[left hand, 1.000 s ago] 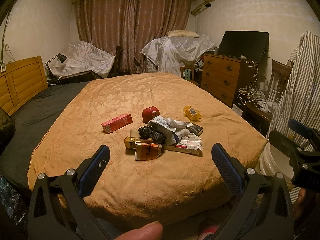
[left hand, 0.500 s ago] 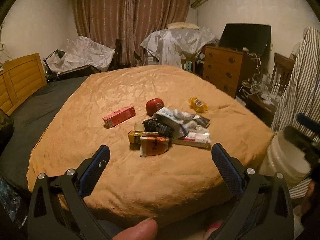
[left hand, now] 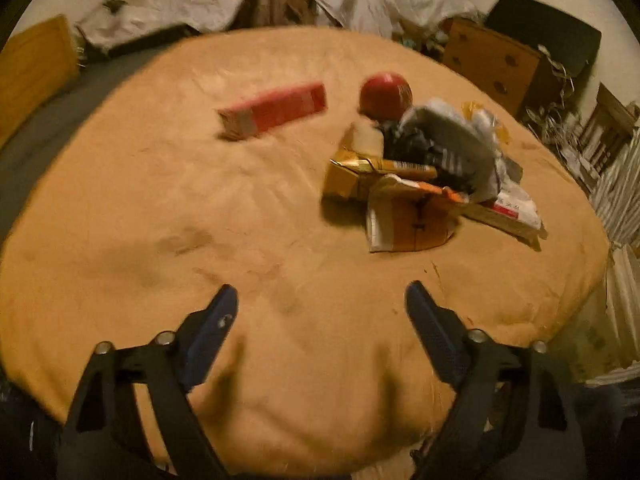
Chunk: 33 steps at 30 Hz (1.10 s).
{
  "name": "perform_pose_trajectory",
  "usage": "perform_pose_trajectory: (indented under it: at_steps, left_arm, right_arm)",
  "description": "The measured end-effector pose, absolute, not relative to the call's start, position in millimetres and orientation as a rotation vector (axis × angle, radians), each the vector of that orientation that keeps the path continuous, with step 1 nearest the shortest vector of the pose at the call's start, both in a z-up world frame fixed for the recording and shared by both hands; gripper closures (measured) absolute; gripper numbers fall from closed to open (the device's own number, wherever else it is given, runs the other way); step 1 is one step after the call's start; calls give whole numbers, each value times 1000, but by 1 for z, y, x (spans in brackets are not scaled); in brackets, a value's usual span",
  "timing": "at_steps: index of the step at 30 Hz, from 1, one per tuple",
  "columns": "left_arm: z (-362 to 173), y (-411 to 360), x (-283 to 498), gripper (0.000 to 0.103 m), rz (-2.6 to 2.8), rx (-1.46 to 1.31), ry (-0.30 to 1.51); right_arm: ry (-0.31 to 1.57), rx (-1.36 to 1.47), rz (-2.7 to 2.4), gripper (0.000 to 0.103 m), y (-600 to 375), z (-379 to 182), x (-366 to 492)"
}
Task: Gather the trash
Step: 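Grasp the orange-and-white paper cup with the right gripper while the left gripper grasps the gold foil wrapper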
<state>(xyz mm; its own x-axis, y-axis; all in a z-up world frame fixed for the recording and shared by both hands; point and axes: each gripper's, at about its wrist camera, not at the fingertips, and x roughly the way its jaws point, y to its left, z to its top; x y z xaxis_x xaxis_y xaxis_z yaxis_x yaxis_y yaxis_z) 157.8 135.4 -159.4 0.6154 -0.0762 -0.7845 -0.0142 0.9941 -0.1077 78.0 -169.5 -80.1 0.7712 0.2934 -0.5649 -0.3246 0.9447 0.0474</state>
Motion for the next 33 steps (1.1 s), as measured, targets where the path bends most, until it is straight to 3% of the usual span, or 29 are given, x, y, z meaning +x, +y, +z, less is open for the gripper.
perform_pose_trajectory:
  at_steps: [2,8,15,24,28,33]
  left_arm:
    - [-169,125,179,28,-67,-56,921]
    - [-193,105,232,28,-160,-55,939]
    - [-181,52,192,28,-633,26,898]
    - [-165,111,165,28,-469,67,805]
    - [-164,133,190,34,-368,152,822]
    - [-155,145,208,33,-380,247,754]
  right_arm:
    - [627,-52,340,5,-167,-91,89]
    - [691,-53,332,5,-163,-122,117]
    - [752,-66,308,5,-174,-145,147]
    - [779,-79,395,5,-164,-162,178]
    - [790,-180,523,19,-132,-172,196]
    - [755,-318,595,21,-107,-170,217]
